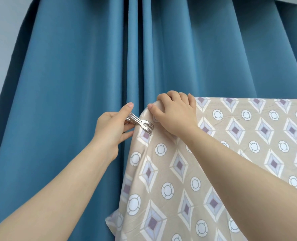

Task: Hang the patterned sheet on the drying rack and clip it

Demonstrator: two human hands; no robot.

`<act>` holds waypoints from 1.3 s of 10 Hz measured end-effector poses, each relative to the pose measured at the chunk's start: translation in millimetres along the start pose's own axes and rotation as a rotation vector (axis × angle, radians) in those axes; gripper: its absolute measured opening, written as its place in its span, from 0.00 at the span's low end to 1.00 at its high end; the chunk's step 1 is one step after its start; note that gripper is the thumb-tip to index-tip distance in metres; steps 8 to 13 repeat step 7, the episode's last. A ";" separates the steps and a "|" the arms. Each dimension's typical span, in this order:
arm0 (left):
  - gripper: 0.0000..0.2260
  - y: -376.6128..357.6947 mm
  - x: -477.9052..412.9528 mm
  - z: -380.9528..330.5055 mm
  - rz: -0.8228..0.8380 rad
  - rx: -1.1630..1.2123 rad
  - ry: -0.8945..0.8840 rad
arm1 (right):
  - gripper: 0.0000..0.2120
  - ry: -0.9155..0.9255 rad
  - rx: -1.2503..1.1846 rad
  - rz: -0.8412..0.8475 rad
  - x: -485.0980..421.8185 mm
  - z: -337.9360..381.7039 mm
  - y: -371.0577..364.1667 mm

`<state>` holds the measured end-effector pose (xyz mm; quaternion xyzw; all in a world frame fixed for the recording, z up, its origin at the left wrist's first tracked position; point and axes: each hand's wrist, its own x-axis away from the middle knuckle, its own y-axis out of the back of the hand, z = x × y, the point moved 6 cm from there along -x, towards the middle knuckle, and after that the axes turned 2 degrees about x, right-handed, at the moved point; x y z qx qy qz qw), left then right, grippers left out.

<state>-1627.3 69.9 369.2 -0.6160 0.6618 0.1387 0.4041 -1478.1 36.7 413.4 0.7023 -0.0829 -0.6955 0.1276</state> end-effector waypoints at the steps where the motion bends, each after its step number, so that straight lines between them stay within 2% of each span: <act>1: 0.11 0.3 -0.1 -3.8 0.024 -0.051 -0.021 | 0.22 0.000 0.002 0.000 0.6 0.6 2.2; 2: 0.12 -0.1 0.7 -4.2 0.111 -0.026 0.071 | 0.21 -0.009 -0.005 0.006 2.1 -1.4 3.7; 3: 0.13 -0.2 1.7 -3.7 0.117 -0.054 0.063 | 0.21 -0.013 -0.002 0.018 3.4 -0.1 3.3; 4: 0.10 -0.8 1.2 -1.6 0.107 -0.065 0.046 | 0.21 -0.009 0.008 0.022 4.6 1.1 2.5; 5: 0.12 3.5 1.3 4.1 0.042 -0.070 0.050 | 0.21 0.013 0.034 0.064 5.8 2.1 0.9; 6: 0.18 3.8 3.6 5.1 0.054 -0.080 0.058 | 0.21 0.004 0.035 0.117 8.1 1.2 0.7; 7: 0.30 3.6 8.9 3.7 0.036 -0.119 0.008 | 0.22 -0.041 -0.025 0.136 19.0 2.8 4.9; 13: 0.30 3.6 8.9 3.7 0.036 -0.119 0.008 | 0.22 -0.041 -0.025 0.136 19.0 2.8 4.9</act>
